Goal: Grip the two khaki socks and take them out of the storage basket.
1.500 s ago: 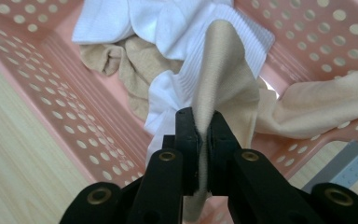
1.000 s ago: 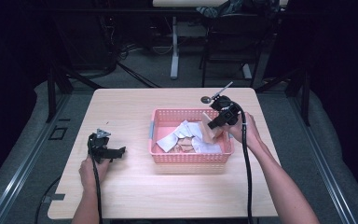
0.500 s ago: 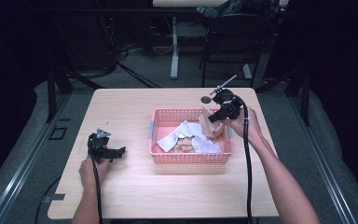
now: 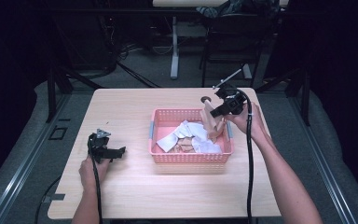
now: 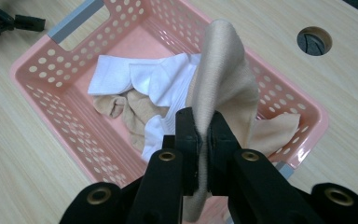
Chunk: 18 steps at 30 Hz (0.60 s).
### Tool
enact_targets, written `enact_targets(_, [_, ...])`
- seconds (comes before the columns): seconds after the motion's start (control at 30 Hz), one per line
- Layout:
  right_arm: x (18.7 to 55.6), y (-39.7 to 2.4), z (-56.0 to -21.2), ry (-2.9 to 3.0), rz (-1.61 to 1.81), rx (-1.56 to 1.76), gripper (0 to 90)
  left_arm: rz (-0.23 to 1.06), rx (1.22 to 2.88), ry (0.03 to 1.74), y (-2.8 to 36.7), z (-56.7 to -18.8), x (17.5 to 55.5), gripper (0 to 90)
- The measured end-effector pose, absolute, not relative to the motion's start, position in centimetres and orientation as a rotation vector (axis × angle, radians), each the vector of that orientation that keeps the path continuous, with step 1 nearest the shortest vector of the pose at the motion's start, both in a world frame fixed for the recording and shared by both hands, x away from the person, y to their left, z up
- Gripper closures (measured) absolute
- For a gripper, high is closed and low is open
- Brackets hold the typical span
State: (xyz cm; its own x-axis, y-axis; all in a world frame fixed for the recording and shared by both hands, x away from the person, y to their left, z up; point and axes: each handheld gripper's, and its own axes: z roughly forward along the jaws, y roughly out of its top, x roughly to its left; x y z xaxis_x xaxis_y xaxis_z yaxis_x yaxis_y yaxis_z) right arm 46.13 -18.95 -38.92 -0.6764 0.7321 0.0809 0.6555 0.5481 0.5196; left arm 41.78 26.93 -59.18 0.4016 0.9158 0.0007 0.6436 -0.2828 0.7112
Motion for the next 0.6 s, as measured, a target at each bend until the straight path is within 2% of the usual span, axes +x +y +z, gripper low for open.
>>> enact_targets(0.6, [45.9, -23.2, -36.9, 2.524, 0.824, 1.262, 85.3, 0.554, 2.028, 1.324, 26.9, -59.2, 41.8, 0.1])
